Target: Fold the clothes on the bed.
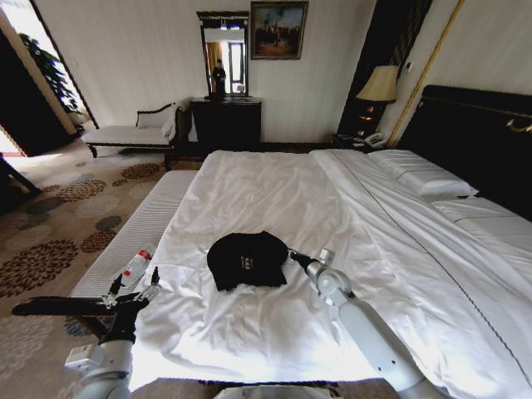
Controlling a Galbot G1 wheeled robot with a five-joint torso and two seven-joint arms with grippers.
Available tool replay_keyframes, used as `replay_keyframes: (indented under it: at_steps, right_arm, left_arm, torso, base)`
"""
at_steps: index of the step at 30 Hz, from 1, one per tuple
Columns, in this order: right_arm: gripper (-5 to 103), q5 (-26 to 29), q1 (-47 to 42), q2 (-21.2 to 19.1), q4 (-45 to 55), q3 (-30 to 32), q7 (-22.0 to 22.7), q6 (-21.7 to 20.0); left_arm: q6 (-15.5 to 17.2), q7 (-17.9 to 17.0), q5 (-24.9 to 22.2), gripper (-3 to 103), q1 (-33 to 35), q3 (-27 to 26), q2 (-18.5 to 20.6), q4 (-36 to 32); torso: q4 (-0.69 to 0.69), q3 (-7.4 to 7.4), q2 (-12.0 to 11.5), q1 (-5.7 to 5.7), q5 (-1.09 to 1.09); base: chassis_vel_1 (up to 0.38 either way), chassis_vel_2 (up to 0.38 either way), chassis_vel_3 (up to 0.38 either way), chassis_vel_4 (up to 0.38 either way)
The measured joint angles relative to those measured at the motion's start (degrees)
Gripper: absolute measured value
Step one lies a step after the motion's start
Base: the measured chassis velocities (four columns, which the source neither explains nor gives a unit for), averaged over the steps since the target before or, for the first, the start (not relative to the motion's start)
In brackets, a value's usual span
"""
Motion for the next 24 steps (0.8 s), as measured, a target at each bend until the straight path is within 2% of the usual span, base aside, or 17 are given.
replay_keyframes:
  at_steps: [1,4,5,6,7,16,19,20,22,24]
  right_arm:
    - [41,0.0,0.0,0.1,0.0,-0.1,0.0,-0.1]
    - [46,-0.2,-0.1,0.3,-0.1,-0.2,0.0,-0.2]
    - [54,-0.4,-0.1,0.5,-0.3,-0.3,0.0,-0.2]
    - [53,-0.5,-0.1,0.6,-0.4,-0.3,0.0,-0.2]
    - [49,-0.5,-0.1,0.7,-0.6,-0.4,0.0,-0.3]
    - [41,-0.8,-0.1,0.9,-1.1,-0.6,0.0,-0.3]
    - [24,-1.1,-0.2,1.3,-1.1,-0.8,0.0,-0.3]
    - [24,-1.1,-0.2,1.3,-1.1,-0.8,0.0,-0.3]
    - [14,-1.3,-0.4,1.4,-1.1,-1.0,-0.1,-0.4]
    - [14,-1.4,-0.4,1.4,-1.2,-1.1,-0.1,-0.5]
  left_arm:
    - [0.0,0.0,0.0,100,0.0,0.0,0.0,0.0]
    - [-0.1,0.0,0.0,100,0.1,-0.1,0.0,0.1]
    - [-0.1,0.0,0.0,100,0.1,-0.1,0.0,0.1]
    - [-0.2,0.0,0.0,100,0.1,-0.1,0.0,0.2]
    - [-0.2,0.1,0.0,100,0.2,-0.1,-0.1,0.2]
    - [-0.5,0.2,0.2,100,0.2,0.0,-0.2,0.5]
    - [-0.5,0.2,0.3,100,0.0,0.1,-0.3,0.8]
    - [-0.5,0.2,0.3,100,0.0,0.1,-0.3,0.8]
    - [-0.5,0.2,0.3,100,-0.1,0.1,-0.3,1.0]
    - [-0.5,0.2,0.3,100,-0.1,0.1,-0.3,1.0]
  torso:
    - [0.0,0.0,0.0,0.0,0.0]
    - [0.0,0.0,0.0,0.0,0.0]
    - [0.0,0.0,0.0,0.0,0.0]
    - [0.0,0.0,0.0,0.0,0.0]
    - [0.0,0.0,0.0,0.0,0.0]
    - [0.0,0.0,0.0,0.0,0.0]
    - [0.0,0.0,0.0,0.0,0.0]
    - [0.0,0.0,0.0,0.0,0.0]
    - [0.0,0.0,0.0,0.0,0.0]
    - [0.0,0.0,0.0,0.0,0.0]
  base:
    - [0.0,0.0,0.0,0.0]
    - [0.0,0.0,0.0,0.0]
    - [0.0,0.0,0.0,0.0]
    - [0.0,0.0,0.0,0.0]
    - [0.0,0.0,0.0,0.0]
    - [0.0,0.0,0.0,0.0]
    - [0.0,0.0,0.0,0.0]
    - [0.0,0.0,0.0,0.0]
    - [0.0,0.0,0.0,0.0]
    - [0.0,0.0,0.0,0.0]
